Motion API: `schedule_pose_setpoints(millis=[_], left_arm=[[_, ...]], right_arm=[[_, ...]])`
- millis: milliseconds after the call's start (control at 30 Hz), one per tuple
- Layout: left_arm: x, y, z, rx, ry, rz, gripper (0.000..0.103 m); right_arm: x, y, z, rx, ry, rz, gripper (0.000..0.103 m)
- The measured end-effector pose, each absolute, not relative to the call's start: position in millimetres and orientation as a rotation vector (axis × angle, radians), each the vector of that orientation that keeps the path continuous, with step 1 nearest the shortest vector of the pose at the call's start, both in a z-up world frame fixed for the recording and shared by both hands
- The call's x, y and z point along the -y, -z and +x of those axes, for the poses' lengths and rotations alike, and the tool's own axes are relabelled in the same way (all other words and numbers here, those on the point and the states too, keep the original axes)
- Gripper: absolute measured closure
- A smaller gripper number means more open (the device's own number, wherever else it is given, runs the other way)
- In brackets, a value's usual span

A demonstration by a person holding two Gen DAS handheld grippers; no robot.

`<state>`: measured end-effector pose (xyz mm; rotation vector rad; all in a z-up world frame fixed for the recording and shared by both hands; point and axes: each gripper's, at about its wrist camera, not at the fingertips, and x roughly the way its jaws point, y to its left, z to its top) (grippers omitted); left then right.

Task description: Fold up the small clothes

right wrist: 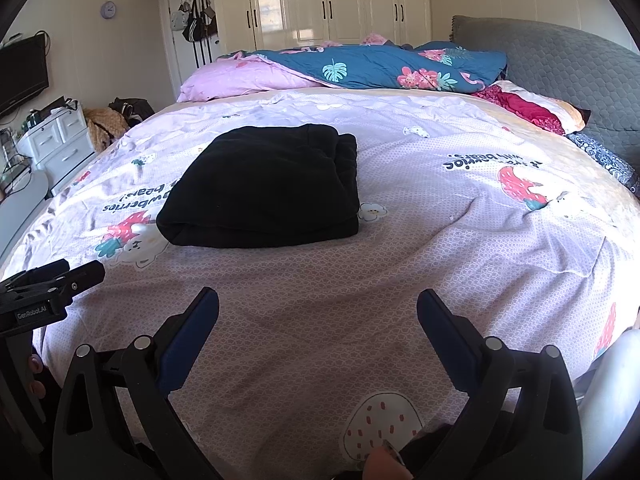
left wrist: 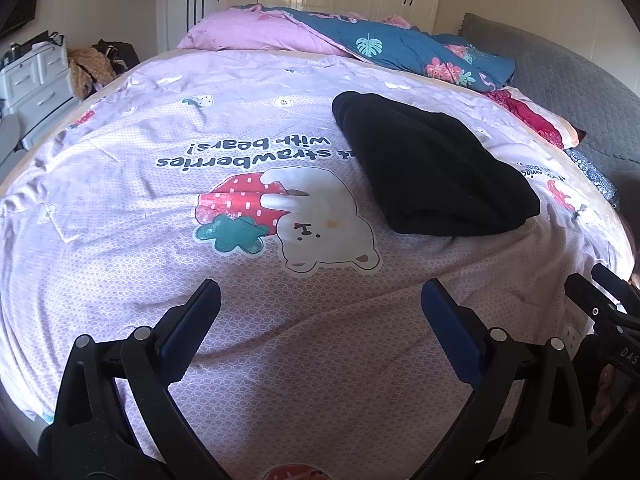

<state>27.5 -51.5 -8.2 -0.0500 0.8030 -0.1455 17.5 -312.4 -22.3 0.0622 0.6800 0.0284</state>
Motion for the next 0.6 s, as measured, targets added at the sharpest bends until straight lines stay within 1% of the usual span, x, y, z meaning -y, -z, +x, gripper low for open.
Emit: schedule_pose_setpoints(millis=[200, 333, 433, 467, 533, 600], left_arm=[[54.3, 10.6, 29.2, -0.823, 0.129, -0.018, 0.009], [35.9, 7.8, 35.6, -0.835, 0.115, -0.085, 0.009], [-12.5, -0.4, 56.7, -0.851, 0.025, -0.156, 0.009], [-42.2, -5.2, 67.2, -0.848, -0.041, -0.182, 0.009], [-89.0, -11.8, 82.7, -0.832, -0.149, -0.194, 0.009], [-141.1, -14.6, 100.0, -0.814, -0.298, -0.167, 0.009]], right_arm=[[330.4, 16.1, 12.7, -0.647, 0.067, 0.106, 0.004], [398.3, -2.8, -7.5, -0.545, 0.309, 0.223, 0.004], [474.4, -4.3, -28.6, -0.533, 0.556, 0.271, 0.004], [504.6, 0.1, -37.5, -0.546, 0.645, 0.293, 0.004], [571.7, 15.6, -59.1, -0.592, 0.848, 0.328, 0.004], [638.6, 38.5, -83.7, -0.677, 1.033, 0.372, 0.004]])
